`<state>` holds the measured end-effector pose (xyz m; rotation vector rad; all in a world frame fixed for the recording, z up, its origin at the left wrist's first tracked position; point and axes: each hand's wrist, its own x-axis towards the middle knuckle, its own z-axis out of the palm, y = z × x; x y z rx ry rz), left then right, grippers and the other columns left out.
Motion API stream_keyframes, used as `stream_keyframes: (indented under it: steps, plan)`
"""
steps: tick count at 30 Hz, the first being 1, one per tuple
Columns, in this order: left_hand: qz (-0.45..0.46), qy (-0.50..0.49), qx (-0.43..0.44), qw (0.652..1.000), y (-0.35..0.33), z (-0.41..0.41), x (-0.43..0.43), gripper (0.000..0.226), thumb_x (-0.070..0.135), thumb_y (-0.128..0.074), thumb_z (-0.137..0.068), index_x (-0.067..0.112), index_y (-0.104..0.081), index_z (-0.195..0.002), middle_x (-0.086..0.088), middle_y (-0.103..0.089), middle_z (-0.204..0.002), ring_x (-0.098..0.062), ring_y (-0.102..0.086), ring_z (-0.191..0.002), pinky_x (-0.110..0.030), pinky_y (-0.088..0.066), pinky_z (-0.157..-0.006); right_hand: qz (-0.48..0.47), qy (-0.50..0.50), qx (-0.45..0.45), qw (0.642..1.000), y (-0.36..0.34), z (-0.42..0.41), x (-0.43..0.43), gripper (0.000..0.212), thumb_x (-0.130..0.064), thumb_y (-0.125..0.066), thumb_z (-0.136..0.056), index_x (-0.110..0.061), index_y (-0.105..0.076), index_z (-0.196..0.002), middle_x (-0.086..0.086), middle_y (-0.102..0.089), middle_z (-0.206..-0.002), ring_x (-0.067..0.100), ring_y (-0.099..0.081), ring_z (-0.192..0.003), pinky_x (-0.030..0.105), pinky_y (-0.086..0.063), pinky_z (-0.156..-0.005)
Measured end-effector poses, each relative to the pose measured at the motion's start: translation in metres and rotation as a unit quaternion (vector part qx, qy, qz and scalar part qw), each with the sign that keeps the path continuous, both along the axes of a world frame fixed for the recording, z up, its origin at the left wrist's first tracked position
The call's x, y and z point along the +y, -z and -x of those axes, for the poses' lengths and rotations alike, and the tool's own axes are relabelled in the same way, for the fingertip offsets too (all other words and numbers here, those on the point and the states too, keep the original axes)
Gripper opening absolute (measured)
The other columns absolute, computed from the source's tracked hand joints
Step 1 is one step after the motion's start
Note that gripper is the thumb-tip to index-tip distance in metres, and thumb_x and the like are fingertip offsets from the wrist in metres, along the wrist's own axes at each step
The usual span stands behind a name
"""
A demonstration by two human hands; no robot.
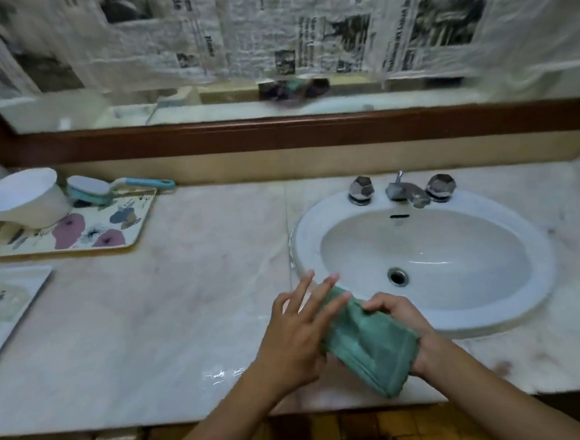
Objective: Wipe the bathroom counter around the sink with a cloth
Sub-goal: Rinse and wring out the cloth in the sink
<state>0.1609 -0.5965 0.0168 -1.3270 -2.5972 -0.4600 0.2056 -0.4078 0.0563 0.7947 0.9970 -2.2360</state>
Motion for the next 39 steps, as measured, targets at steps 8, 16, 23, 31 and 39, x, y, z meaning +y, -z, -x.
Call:
stream_keyframes:
  steps: [8, 16, 23, 31, 39]
  plan:
    - [0.081, 0.117, 0.110, 0.984, -0.052, 0.053, 0.131, 0.033, 0.025, -0.047, -0.074, 0.020, -0.057, -0.104, 0.003, -0.061, -0.079, -0.020, -0.060, -0.055, -0.024, -0.034, -0.036, -0.081, -0.194, 0.050, 0.976, -0.051, 0.025, 0.119, 0.025, -0.004, -0.064, -0.072, 0.006, -0.063, -0.095, 0.023, -0.064, -0.084, 0.032, -0.065, -0.073, 0.041, -0.056, -0.072]
    - [0.218, 0.110, 0.143, 0.959, -0.119, 0.078, 0.231, 0.018, 0.027, -0.063, -0.057, 0.020, -0.049, -0.066, -0.001, -0.057, -0.057, -0.028, -0.048, -0.043, -0.022, -0.024, -0.046, -0.004, -0.353, 0.090, 0.931, -0.054, 0.039, 0.222, 0.013, -0.008, -0.057, -0.085, -0.015, -0.047, -0.081, 0.003, -0.038, -0.062, 0.009, -0.039, -0.048, 0.023, -0.038, -0.055]
    - [0.162, -0.088, -0.290, 0.939, -0.111, 0.077, 0.283, 0.027, 0.021, -0.068, -0.069, 0.013, -0.047, -0.054, -0.005, -0.046, -0.054, -0.025, -0.037, -0.051, -0.028, -0.025, -0.049, -0.675, -0.349, 0.266, 0.593, -0.062, 0.070, 0.239, 0.020, -0.019, -0.066, -0.072, -0.015, -0.050, -0.061, 0.001, -0.050, -0.055, 0.025, -0.051, -0.050, 0.029, -0.040, -0.044]
    - [-0.085, -0.106, -0.763, 0.632, -0.088, 0.074, 0.292, 0.042, 0.002, -0.051, -0.070, 0.023, -0.032, -0.039, 0.004, -0.021, -0.036, -0.009, -0.015, -0.032, -0.022, -0.007, -0.042, -0.818, -0.266, 0.456, 0.228, -0.037, 0.101, 0.260, 0.031, -0.024, -0.077, -0.041, -0.011, -0.063, -0.065, 0.004, -0.061, -0.050, 0.028, -0.055, -0.037, 0.020, -0.030, -0.040]
    - [-0.017, -0.105, -0.605, 0.789, -0.092, 0.087, 0.298, 0.034, 0.018, -0.072, -0.074, 0.018, -0.046, -0.052, -0.005, -0.041, -0.049, -0.017, -0.032, -0.043, -0.022, -0.026, -0.043, -0.791, -0.264, 0.451, 0.317, -0.025, 0.107, 0.271, 0.024, -0.022, -0.068, -0.062, -0.016, -0.058, -0.083, 0.006, -0.067, -0.073, 0.033, -0.062, -0.063, 0.028, -0.031, -0.051]
